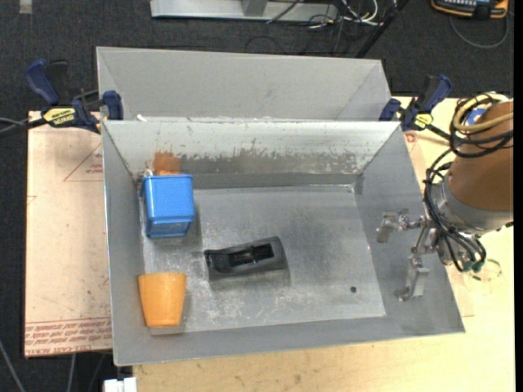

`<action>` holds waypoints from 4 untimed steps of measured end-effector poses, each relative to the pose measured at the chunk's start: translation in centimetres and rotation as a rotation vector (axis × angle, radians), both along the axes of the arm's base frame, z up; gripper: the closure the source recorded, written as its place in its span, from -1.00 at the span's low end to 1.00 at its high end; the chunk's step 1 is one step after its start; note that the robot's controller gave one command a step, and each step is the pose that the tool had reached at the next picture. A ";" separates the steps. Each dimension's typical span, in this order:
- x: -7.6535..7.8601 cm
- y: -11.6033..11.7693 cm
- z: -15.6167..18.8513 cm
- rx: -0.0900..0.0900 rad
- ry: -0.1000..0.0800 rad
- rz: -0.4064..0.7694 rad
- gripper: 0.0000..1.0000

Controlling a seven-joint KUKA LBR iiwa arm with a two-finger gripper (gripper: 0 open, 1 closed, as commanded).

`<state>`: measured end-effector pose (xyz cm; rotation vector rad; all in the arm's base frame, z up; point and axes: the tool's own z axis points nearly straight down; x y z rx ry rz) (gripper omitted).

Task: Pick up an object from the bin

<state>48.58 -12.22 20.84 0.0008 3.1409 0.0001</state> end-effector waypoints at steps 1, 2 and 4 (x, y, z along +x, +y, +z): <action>1.0 1.4 -3.8 -0.002 -0.007 -0.013 -1.00; 0.6 6.6 -7.0 0.001 0.004 0.113 -1.00; 5.1 8.4 -9.6 -0.001 -0.008 0.058 -1.00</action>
Offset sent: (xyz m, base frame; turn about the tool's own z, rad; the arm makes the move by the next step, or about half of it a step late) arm 0.0025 0.1008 -0.0799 -0.2179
